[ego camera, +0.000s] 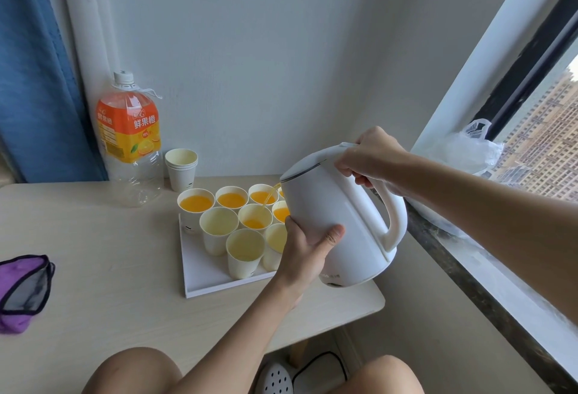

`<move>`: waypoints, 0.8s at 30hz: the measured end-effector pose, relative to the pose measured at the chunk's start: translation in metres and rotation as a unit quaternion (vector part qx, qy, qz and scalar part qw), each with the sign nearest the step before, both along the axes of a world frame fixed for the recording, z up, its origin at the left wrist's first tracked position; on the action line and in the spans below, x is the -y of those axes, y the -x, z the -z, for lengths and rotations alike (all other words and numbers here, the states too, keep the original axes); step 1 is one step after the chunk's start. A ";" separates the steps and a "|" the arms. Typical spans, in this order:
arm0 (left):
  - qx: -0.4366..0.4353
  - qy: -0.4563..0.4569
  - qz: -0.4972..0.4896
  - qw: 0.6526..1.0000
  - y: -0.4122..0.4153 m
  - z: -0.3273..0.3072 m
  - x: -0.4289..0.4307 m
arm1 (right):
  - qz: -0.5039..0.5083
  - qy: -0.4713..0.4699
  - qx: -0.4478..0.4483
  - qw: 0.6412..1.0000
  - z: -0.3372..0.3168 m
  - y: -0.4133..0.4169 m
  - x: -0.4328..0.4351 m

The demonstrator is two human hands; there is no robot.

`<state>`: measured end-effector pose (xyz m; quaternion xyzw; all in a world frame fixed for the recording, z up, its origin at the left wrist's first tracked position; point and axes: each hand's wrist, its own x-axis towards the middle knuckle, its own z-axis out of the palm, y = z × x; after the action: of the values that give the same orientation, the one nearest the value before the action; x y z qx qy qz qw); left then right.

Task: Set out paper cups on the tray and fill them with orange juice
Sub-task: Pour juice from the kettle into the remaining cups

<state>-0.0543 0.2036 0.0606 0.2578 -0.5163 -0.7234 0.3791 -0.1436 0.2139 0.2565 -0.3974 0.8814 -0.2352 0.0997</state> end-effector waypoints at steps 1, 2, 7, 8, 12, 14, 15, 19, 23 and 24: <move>-0.001 -0.001 0.000 1.000 0.000 0.001 0.000 | 0.001 0.001 0.000 1.000 0.000 0.000 0.000; -0.001 0.001 0.001 1.000 0.001 0.001 -0.001 | 0.001 0.001 -0.001 1.000 0.000 0.001 -0.001; -0.001 0.002 0.004 1.000 0.003 0.001 -0.003 | 0.002 0.001 -0.003 1.000 0.000 0.003 -0.002; -0.001 0.003 0.006 1.000 0.004 0.001 -0.003 | 0.003 0.001 -0.004 1.000 0.000 0.003 -0.003; -0.001 0.003 0.006 1.000 0.006 0.002 -0.004 | 0.004 0.000 -0.003 1.000 0.000 0.004 -0.004; 0.000 0.001 0.009 1.000 0.007 0.003 -0.004 | 0.005 0.000 -0.002 1.000 0.000 0.005 -0.004; 0.000 0.001 0.012 1.000 0.007 0.003 -0.004 | 0.005 -0.001 -0.002 1.000 0.000 0.005 -0.004; -0.001 0.002 0.011 1.000 0.008 0.003 -0.005 | 0.003 -0.003 -0.002 1.000 0.000 0.006 -0.005; 0.001 0.002 0.012 1.000 0.008 0.003 -0.005 | 0.001 -0.005 -0.004 1.000 -0.001 0.005 -0.005; 0.001 0.002 0.012 1.000 0.008 0.003 -0.005 | 0.000 -0.006 -0.005 1.000 -0.001 0.005 -0.005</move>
<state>-0.0623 0.2087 0.0581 0.2517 -0.5216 -0.7263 0.3702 -0.1487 0.2191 0.2573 -0.3977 0.8833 -0.2282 0.0978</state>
